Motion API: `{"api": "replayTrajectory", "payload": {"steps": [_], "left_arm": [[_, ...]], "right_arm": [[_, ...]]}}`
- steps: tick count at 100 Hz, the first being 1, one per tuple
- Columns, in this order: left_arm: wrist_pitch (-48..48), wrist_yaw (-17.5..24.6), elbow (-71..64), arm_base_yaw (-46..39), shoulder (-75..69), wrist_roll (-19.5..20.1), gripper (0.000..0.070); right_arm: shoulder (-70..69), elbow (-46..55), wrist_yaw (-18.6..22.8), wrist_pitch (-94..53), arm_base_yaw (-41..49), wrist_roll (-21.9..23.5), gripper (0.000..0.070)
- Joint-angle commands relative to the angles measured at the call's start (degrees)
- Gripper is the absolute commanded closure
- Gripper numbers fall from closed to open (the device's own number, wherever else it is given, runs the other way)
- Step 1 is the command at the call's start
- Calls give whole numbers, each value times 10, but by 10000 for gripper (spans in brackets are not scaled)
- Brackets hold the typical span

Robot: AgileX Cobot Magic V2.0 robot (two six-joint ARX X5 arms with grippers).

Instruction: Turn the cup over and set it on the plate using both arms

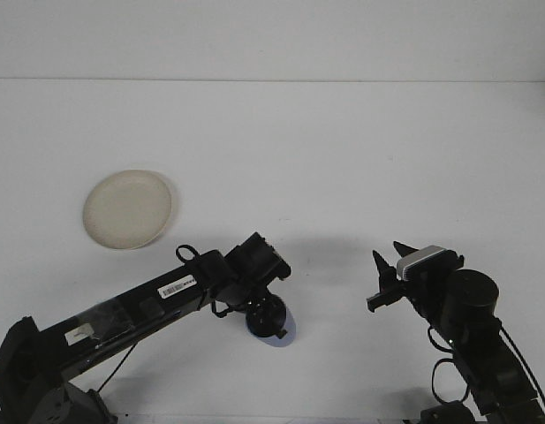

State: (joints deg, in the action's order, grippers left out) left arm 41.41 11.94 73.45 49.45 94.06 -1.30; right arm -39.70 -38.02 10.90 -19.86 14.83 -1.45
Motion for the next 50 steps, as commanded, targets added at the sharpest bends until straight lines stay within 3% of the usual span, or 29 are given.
{"api": "replayTrajectory", "payload": {"steps": [1,23,36,50], "left_arm": [[10,-5,33,-3,1,-7,686],[81,-78,123,-77,-37,17,686],[99,-115,162,-171,-62,35,686],[100,-121,177,-294,-69,48,686]], "right_arm": [[-1,-5,2,6,1,6,421],[-1,-5,2,5,1,6,421],[-1,-5,3,5,1,6,421],[-1,-5,3,5,1,6,421]]}}
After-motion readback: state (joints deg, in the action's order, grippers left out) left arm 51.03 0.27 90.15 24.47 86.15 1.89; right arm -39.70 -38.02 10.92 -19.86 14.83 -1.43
